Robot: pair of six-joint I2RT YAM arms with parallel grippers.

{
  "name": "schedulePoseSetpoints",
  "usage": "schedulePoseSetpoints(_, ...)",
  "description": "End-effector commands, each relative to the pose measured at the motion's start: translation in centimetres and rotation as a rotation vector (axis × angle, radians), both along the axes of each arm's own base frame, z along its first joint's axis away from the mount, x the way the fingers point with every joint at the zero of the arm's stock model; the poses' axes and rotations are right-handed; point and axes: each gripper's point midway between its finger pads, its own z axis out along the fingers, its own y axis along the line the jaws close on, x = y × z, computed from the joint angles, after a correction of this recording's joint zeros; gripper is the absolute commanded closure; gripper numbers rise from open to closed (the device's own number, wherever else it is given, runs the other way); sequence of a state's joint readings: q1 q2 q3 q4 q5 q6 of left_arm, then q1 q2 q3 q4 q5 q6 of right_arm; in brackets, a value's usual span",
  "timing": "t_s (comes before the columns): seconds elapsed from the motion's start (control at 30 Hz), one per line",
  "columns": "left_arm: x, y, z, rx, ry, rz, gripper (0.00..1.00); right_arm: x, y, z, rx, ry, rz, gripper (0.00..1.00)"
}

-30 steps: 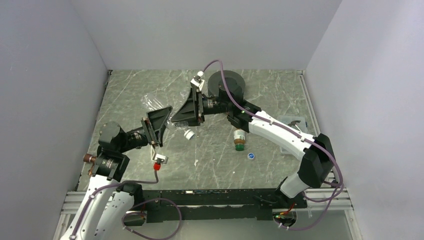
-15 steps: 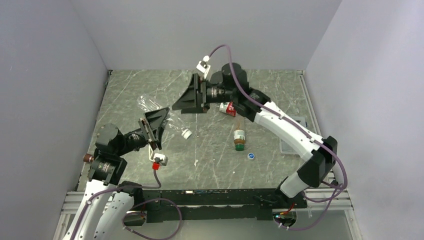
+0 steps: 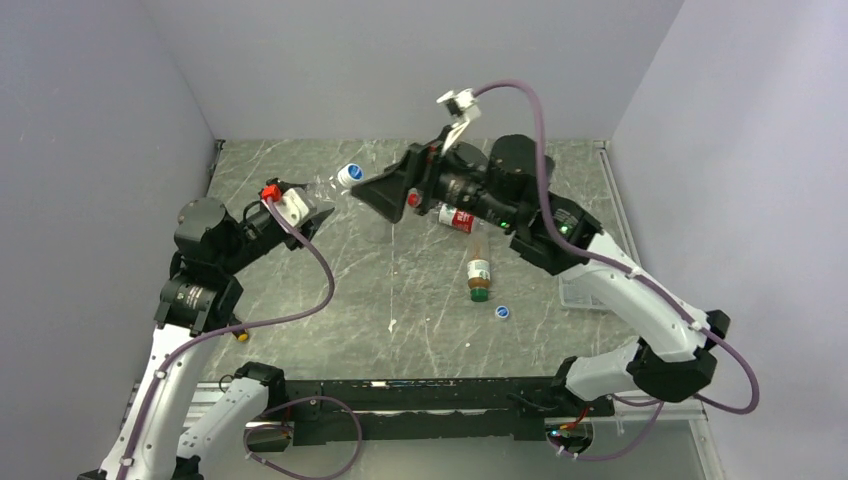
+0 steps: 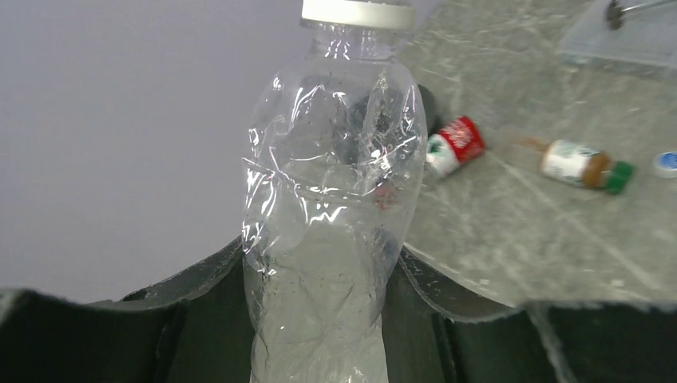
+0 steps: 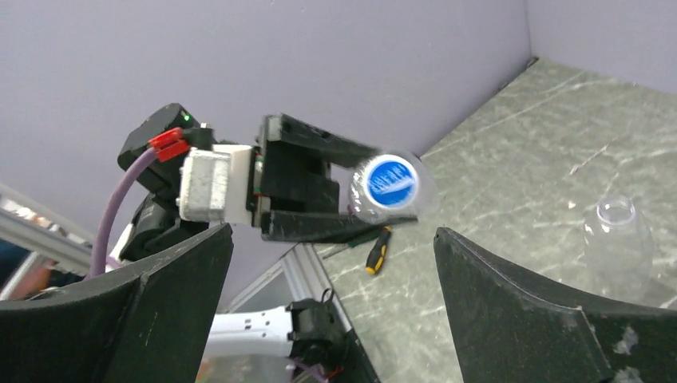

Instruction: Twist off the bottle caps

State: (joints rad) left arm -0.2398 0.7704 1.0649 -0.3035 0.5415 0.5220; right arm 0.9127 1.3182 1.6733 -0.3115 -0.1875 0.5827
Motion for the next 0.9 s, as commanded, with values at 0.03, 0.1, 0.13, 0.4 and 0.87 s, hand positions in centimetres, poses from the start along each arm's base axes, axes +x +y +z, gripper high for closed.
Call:
schedulePoseSetpoints(0.03, -1.6, -1.1, -1.4, -0.219, 0.234, -0.024, 0.52, 2.3, 2.2, 2.0, -0.02, -0.187, -0.184, 0.01)
schedulePoseSetpoints(0.1, -1.6, -1.1, -1.3, -0.228, 0.248, -0.014, 0.53, 2.7, 2.8, 2.3, -0.015, -0.205, -0.21, 0.02)
schedulePoseSetpoints(0.13, -1.5, -1.0, -1.1, -0.232, 0.251, -0.009, 0.53, 3.0, 2.8, 2.4, -0.013, -0.207, -0.229, 0.03)
schedulePoseSetpoints(0.4, -1.8, -1.2, -0.4, -0.269, 0.256, -0.019, 0.53, 4.8, 3.4, 2.3, -0.007, -0.214, -0.333, 0.16)
schedulePoseSetpoints(0.87, -1.5, -1.2, -0.1, -0.308, 0.27, -0.009, 0.53, 5.5, 6.8, 2.2, 0.008, -0.189, -0.284, 0.38)
